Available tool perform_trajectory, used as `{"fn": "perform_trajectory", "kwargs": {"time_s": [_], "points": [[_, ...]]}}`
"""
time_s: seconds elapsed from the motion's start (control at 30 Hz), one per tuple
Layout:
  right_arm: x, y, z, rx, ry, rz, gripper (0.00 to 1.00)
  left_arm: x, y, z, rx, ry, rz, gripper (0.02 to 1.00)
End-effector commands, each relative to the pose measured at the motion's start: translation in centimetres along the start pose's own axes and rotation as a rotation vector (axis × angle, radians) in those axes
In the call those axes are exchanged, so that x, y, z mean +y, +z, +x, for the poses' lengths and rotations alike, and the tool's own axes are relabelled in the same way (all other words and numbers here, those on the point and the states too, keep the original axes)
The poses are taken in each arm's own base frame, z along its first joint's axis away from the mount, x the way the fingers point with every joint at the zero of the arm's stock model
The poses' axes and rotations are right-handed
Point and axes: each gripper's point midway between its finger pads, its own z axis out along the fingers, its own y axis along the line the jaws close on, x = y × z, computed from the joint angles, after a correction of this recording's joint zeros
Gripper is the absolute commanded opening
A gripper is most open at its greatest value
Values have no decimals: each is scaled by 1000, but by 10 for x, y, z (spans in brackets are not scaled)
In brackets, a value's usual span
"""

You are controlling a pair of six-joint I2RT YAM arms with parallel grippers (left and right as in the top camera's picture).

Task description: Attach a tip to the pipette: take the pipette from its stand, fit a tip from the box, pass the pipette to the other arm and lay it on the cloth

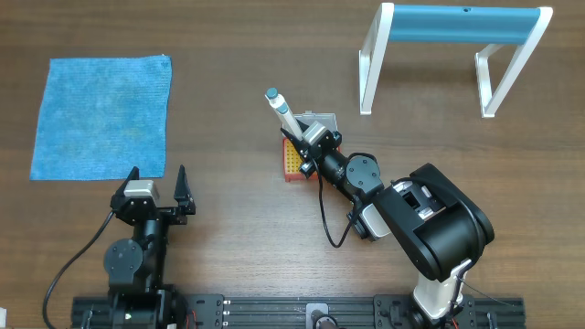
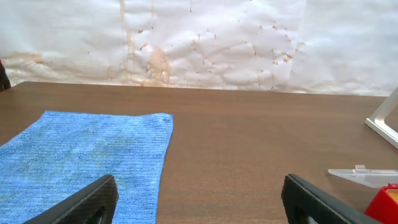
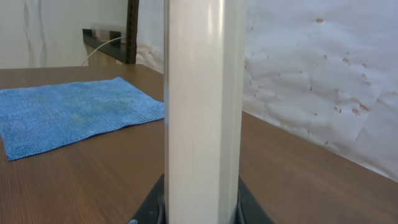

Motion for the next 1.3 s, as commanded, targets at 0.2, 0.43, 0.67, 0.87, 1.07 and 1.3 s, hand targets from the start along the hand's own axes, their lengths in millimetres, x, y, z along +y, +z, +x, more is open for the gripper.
{"fn": "perform_trajectory", "kwargs": {"time_s": [0.2,0.43,0.67,0.87,1.07,1.3], "points": [[0,11,-47,-64,-28,-51,82,3,0,1,2,9,-13,851],[-4,3,-102,-185,-65,-38,80,3,0,1,2,9,-13,851],[-3,-6,-138,-213,-75,-57,80,3,0,1,2,9,-13,851],[32,-13,-160,-14,2,-304,82,3,0,1,2,9,-13,851],[59,-15,-161,141,241,-372,82,3,0,1,2,9,-13,851],[60,-14,-166,198,655,-347,80,3,0,1,2,9,-13,853]]}}
